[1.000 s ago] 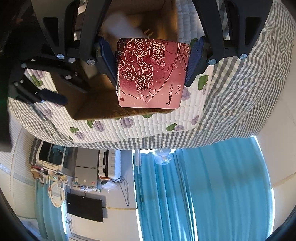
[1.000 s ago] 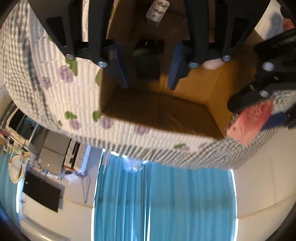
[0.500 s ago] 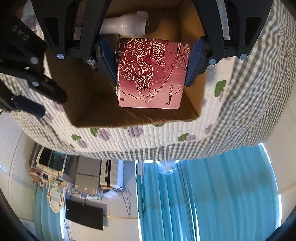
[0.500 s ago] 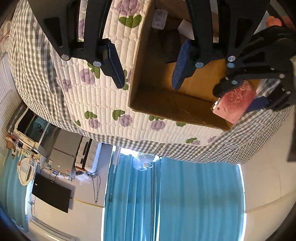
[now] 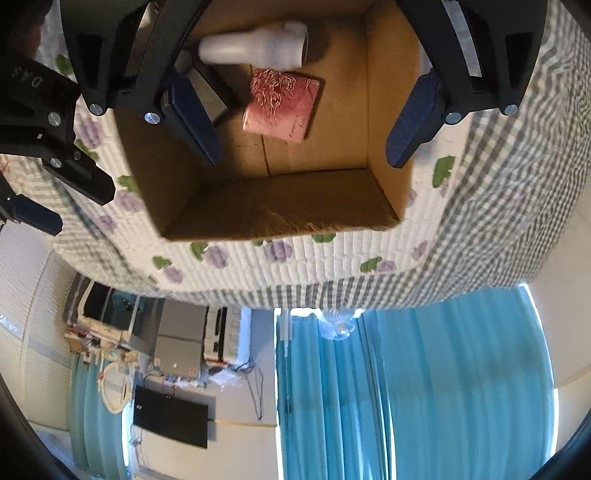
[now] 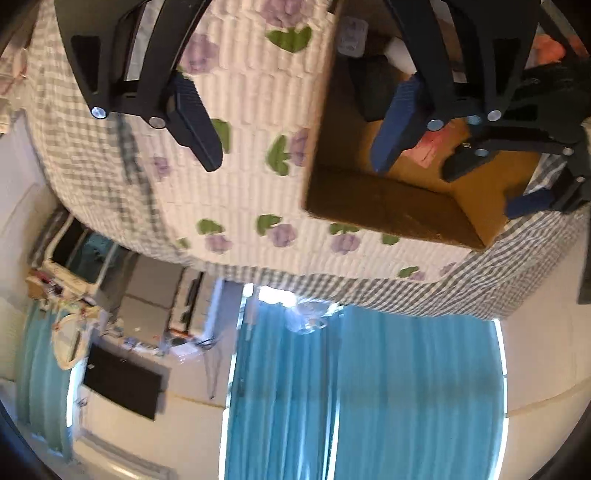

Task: Organize rigid objects
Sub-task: 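Lift both held items over the box and release them inside, then grasp the black TV remote with the right tool while the left tool grasps the light blue earbud case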

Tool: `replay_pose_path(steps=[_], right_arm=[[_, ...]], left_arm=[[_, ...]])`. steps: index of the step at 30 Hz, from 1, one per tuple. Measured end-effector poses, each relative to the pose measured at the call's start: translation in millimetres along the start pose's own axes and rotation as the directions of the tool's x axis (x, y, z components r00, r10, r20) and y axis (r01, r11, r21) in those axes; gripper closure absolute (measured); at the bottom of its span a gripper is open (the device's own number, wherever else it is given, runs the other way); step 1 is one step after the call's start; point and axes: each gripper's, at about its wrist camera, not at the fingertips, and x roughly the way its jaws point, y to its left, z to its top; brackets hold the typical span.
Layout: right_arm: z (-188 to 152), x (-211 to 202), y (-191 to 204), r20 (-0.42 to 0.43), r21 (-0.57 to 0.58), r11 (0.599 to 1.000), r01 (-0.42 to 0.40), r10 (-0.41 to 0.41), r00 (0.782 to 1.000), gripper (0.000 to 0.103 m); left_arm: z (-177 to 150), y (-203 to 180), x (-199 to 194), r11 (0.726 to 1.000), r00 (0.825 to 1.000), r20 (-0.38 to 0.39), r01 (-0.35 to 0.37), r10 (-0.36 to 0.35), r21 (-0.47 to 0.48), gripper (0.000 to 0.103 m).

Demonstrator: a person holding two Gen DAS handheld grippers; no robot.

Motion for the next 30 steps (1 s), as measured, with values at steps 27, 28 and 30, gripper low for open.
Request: replay_pose_path(steps=[27,28,30], right_arm=[[-88,-100,25,-0.085,0.025,0.999,-0.036,0.038,0.996,0.016],[-96,-91,27,-0.110,0.016,0.999,-0.037,0.038,0.993,0.016],[-118,-65,34,-0.185,-0.015,1.000,-0.025,0.021,0.982,0.016]], left_arm=[[-106,13,-100,1.000,0.996,0.082,-0.022,0.023,-0.022,0.001],[-114,13,-88,0.999,0.998,0.059,-0.032,0.033,-0.025,0.001],[-129,12,-71,0.999,0.998,0.028,-0.048,0.049,-0.025,0.001]])
